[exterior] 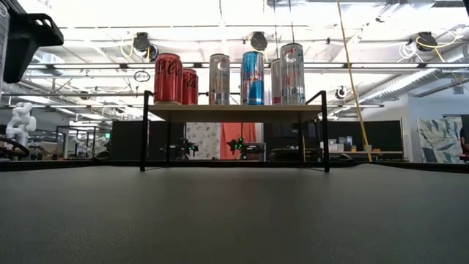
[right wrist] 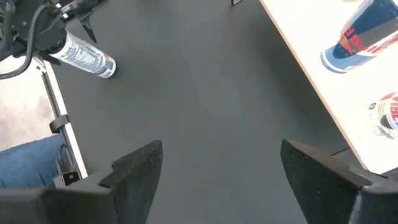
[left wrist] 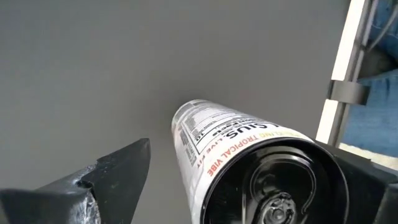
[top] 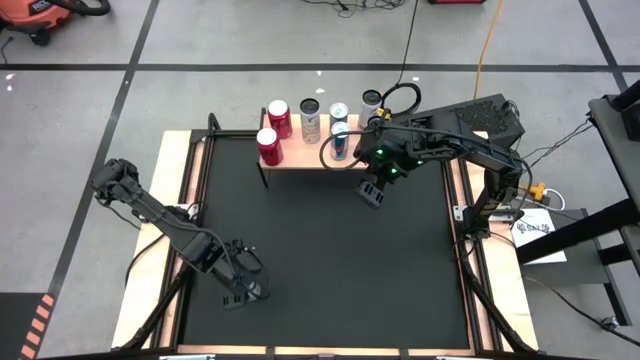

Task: Place canned beverage on shelf
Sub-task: Put the white yellow soda can on the shelf aligned with the other white yellow soda can

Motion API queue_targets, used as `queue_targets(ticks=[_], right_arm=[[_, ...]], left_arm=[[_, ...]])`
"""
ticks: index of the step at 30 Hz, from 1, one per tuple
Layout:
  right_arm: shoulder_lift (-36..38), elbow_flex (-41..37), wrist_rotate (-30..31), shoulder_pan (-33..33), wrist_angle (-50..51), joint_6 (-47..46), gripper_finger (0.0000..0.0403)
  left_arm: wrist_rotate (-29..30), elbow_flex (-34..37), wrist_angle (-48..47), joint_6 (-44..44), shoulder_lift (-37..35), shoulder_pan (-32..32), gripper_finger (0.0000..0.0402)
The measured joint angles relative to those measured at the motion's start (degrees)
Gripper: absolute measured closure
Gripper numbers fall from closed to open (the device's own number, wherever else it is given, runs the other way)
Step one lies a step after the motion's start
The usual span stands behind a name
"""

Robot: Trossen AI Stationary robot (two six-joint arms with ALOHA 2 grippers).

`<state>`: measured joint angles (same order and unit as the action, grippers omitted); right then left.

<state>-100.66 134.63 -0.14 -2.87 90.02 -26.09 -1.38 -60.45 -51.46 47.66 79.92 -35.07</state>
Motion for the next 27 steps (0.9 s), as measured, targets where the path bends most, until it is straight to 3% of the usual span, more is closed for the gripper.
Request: queue_targets(ticks=[14, 27], right_arm=[[0.0, 0.0, 0.0, 0.0, 0.0, 1.3, 0.0095], [0.0, 0.0, 0.1, 0.0, 0.0, 1.5, 0.0095]], left_arm=[[0.2, 0.0, 0.5, 0.0, 0.0, 0.0, 0.0015], [0.4, -0.1, 0.4, 0.0, -0.1, 0.1, 0.0159]])
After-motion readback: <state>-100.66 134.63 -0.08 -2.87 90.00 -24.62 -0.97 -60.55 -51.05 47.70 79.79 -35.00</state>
